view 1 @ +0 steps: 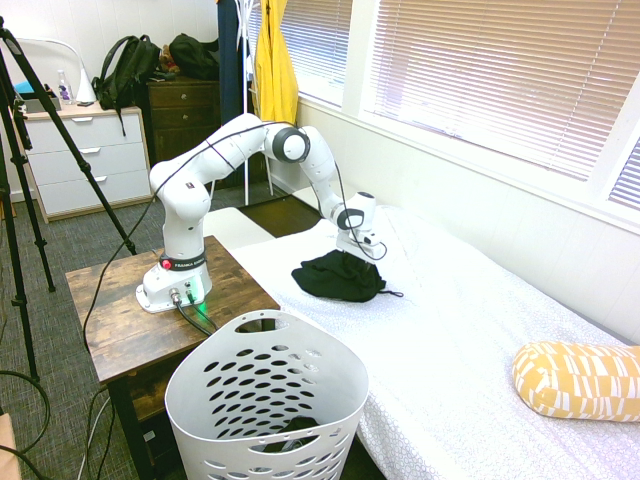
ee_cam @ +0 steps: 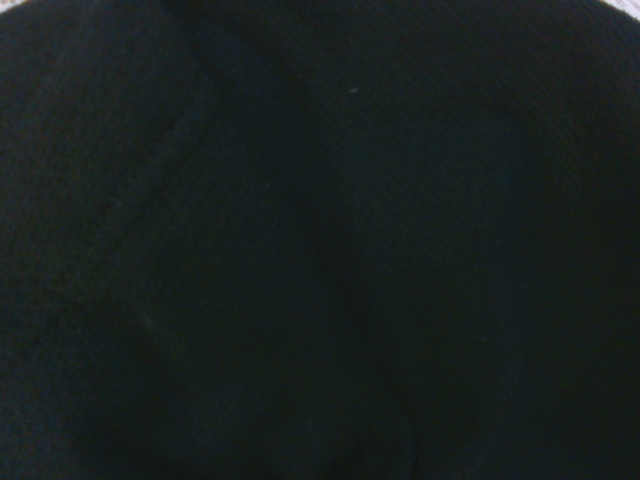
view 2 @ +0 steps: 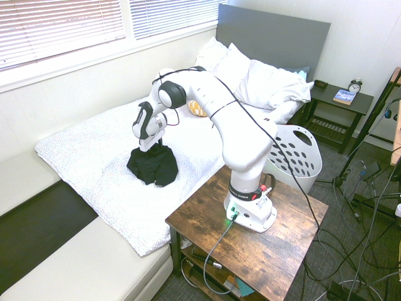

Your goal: Put my clothes in the laundry bag

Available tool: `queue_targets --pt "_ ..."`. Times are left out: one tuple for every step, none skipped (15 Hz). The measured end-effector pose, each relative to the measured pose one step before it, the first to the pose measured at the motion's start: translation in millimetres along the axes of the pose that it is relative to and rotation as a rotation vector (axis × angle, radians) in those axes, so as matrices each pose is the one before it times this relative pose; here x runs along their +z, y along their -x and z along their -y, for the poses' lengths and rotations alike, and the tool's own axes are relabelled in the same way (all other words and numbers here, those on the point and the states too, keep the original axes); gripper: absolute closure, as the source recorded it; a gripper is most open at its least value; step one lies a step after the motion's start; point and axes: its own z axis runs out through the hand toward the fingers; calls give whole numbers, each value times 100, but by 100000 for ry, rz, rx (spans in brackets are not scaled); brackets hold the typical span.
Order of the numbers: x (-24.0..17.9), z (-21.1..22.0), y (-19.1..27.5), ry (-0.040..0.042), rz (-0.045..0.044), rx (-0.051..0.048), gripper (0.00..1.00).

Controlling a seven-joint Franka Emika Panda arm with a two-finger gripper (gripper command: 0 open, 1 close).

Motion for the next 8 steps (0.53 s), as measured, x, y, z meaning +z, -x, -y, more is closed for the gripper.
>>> queue_targets --pt "0 -7 -3 -60 29 117 100" --pt "0 -2 -1 -46 23 84 100" --pt "0 -31 -18 10 -7 74 100" --pt "4 -54 -29 55 -25 77 100" --pt "14 -64 -29 65 -11 88 100" --pt "4 -69 -38 36 -14 102 100" --pt "11 -54 -25 8 14 102 100" --pt "19 -21 -3 -31 50 112 100"
